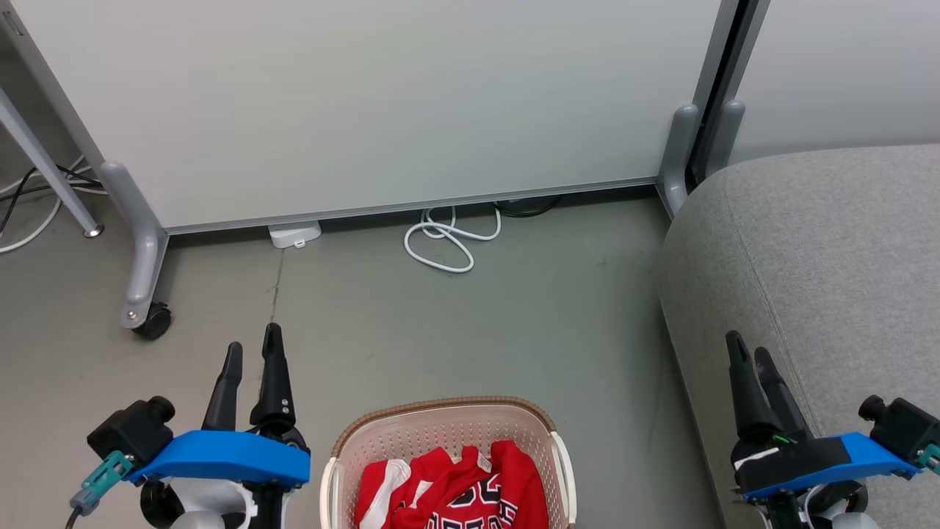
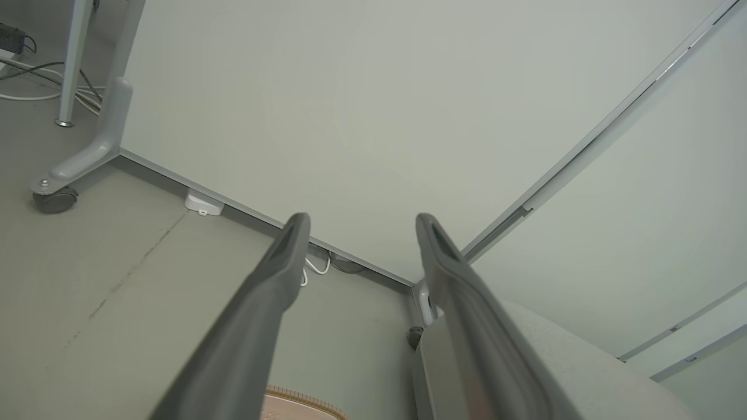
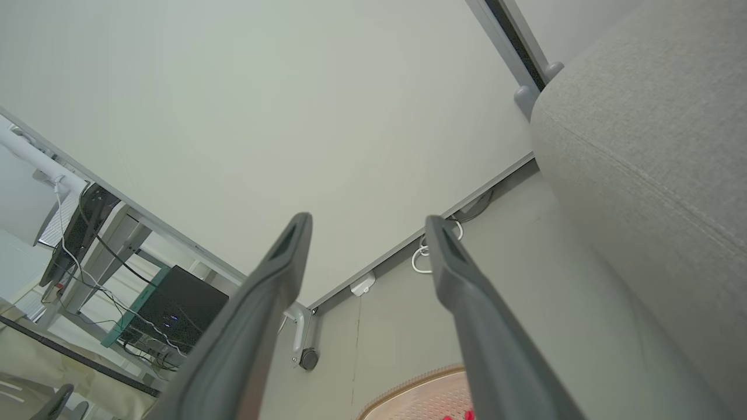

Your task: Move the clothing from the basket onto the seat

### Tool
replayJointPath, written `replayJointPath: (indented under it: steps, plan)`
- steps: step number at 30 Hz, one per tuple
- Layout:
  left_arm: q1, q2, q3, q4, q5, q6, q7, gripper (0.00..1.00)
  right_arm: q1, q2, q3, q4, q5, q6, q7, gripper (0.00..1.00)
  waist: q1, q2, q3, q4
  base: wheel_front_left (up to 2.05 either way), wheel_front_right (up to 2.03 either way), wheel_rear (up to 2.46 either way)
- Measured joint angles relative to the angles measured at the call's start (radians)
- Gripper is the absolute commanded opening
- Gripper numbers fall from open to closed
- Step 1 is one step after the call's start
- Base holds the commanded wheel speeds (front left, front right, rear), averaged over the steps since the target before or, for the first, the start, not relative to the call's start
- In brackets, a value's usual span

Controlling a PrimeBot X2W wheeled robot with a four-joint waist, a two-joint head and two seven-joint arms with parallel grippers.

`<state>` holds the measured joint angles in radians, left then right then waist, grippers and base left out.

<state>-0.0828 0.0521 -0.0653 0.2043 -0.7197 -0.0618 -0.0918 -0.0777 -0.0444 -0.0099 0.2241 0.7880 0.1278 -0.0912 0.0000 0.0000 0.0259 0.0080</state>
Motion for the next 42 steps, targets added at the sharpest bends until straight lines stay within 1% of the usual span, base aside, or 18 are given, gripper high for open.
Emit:
replayJointPath:
  steps: [24, 42]
  plan:
    - [-0.02, 0.011, -0.067, 0.006, 0.26, 0.026, -0.064, 1.0, -0.012, -0.001, 0.026, 0.011, -0.257, 0.001, -0.065, 1.0, 0.0, 0.0, 0.01, 0.004, 0.0, 0.0, 0.0]
    - [-0.028, 0.012, -0.093, 0.006, 0.421, 0.024, -0.106, 1.0, -0.023, -0.002, 0.05, 0.011, -0.415, 0.001, -0.107, 1.0, 0.0, 0.0, 0.018, 0.009, 0.0, 0.0, 0.0]
